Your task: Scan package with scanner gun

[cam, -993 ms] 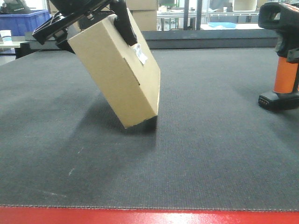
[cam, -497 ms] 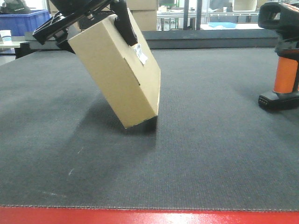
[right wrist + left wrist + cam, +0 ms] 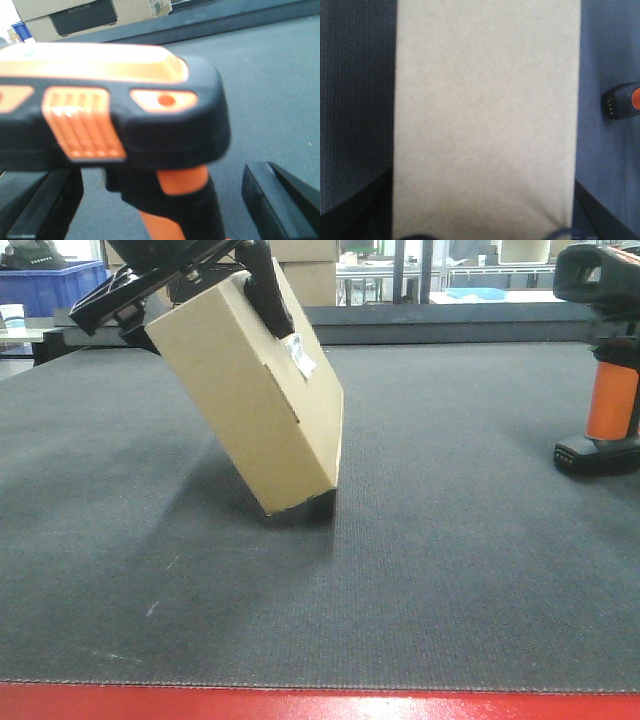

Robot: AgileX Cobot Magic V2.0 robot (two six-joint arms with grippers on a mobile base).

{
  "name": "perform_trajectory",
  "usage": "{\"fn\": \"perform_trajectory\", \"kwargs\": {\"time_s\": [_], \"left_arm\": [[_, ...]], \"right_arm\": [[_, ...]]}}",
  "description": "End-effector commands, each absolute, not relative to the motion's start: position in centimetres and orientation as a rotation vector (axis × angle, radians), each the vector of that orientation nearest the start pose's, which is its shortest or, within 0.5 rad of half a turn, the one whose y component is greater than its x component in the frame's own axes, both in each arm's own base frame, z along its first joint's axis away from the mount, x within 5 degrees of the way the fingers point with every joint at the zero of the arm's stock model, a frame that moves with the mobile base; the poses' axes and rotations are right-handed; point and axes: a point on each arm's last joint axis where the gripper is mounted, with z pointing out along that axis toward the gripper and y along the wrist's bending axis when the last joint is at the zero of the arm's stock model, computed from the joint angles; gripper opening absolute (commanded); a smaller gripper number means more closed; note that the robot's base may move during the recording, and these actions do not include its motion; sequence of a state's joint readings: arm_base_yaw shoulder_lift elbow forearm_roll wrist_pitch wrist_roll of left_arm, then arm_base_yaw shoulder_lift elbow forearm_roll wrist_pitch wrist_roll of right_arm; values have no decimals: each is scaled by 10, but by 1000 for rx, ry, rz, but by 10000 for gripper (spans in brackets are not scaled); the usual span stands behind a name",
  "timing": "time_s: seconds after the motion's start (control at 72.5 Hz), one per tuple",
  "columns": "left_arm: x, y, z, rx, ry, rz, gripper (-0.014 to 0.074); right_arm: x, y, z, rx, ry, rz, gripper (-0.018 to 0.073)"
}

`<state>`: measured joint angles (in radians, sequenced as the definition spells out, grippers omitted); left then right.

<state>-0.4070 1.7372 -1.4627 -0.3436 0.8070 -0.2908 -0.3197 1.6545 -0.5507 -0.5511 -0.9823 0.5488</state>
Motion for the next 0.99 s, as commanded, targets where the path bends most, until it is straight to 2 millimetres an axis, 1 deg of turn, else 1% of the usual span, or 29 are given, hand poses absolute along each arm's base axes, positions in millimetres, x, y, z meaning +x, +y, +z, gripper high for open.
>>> {"fn": "perform_trajectory", "kwargs": {"time_s": [0.0,0.138,0.29,0.538,0.98], "left_arm": [[344,-175,301,-56,2612,-673,-111],[344,-175,301,-56,2612,-673,-111],[344,-175,301,-56,2612,-673,-111],[344,-175,301,-56,2612,-673,-111],[344,-175,301,-56,2612,-673,-111]], "right_arm": [[294,-54,193,116,1652,293,561],[296,-53,193,116,1637,241,561],[298,-49,189,125,1648,256,561],[301,-50,184,139,1625,262,561],[304,-51,188,130,1593,263,561]]}}
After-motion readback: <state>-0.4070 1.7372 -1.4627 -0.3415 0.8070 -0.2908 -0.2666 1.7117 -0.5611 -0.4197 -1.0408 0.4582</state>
